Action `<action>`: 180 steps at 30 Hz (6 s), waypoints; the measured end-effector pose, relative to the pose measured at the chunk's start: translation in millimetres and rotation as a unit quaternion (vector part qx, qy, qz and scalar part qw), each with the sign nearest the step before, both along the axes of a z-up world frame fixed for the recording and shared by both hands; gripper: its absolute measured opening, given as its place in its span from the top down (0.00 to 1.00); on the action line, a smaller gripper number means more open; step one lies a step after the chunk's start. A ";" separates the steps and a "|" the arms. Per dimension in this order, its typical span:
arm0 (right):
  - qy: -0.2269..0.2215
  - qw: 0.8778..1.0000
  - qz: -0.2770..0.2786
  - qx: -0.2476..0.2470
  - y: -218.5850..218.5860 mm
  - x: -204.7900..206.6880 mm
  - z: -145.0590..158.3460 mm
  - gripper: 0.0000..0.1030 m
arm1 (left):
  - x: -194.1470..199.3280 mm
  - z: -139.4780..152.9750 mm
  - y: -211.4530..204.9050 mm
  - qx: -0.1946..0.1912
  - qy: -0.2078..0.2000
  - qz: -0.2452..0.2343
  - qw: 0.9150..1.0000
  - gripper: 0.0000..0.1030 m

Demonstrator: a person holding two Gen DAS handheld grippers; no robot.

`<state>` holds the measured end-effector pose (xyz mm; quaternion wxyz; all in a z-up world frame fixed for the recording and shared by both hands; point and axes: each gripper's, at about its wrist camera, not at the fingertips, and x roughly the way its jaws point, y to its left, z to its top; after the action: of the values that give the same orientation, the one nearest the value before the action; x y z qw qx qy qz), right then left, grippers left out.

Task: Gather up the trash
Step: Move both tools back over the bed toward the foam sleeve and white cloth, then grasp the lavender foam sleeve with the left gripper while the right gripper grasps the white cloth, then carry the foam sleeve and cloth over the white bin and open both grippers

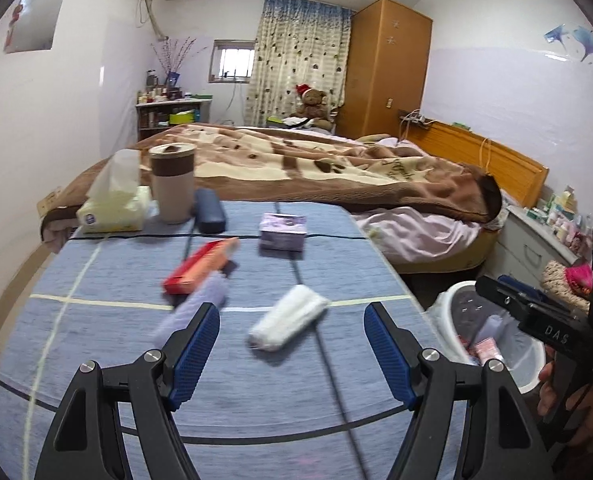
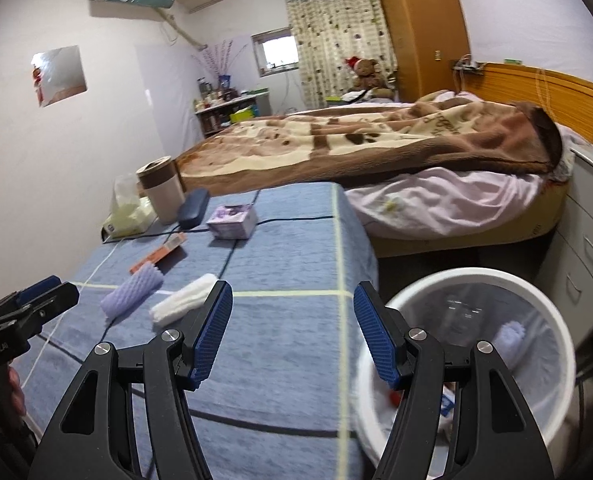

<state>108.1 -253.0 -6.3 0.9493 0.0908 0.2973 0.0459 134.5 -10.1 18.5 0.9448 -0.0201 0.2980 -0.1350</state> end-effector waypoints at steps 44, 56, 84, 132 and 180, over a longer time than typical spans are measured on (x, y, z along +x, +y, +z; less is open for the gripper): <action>0.151 0.988 0.036 0.001 118.8 107.0 -67.3 0.37 | 131.5 -96.0 83.5 0.057 0.133 0.011 0.989 0.28; 0.165 0.985 0.035 -0.028 122.3 99.8 -70.3 0.37 | 140.7 -105.0 77.1 0.059 0.156 -0.004 0.986 0.28; 0.126 0.989 0.081 0.012 119.7 78.4 -59.7 0.80 | 114.2 -94.8 48.3 0.002 0.164 -0.033 0.986 0.72; 0.004 1.000 0.000 0.002 10.0 -11.6 9.9 0.80 | 17.8 -5.8 -63.3 0.002 0.037 -0.080 0.996 0.75; 0.082 0.984 -0.145 -0.055 -124.4 -55.9 -17.3 0.79 | -27.7 -30.5 -259.5 0.032 0.050 -0.244 0.968 0.74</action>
<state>52.2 -377.4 -23.6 0.9219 0.0840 0.3600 -0.1163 106.9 -269.6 -12.0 0.8673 0.0764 0.3446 -0.3509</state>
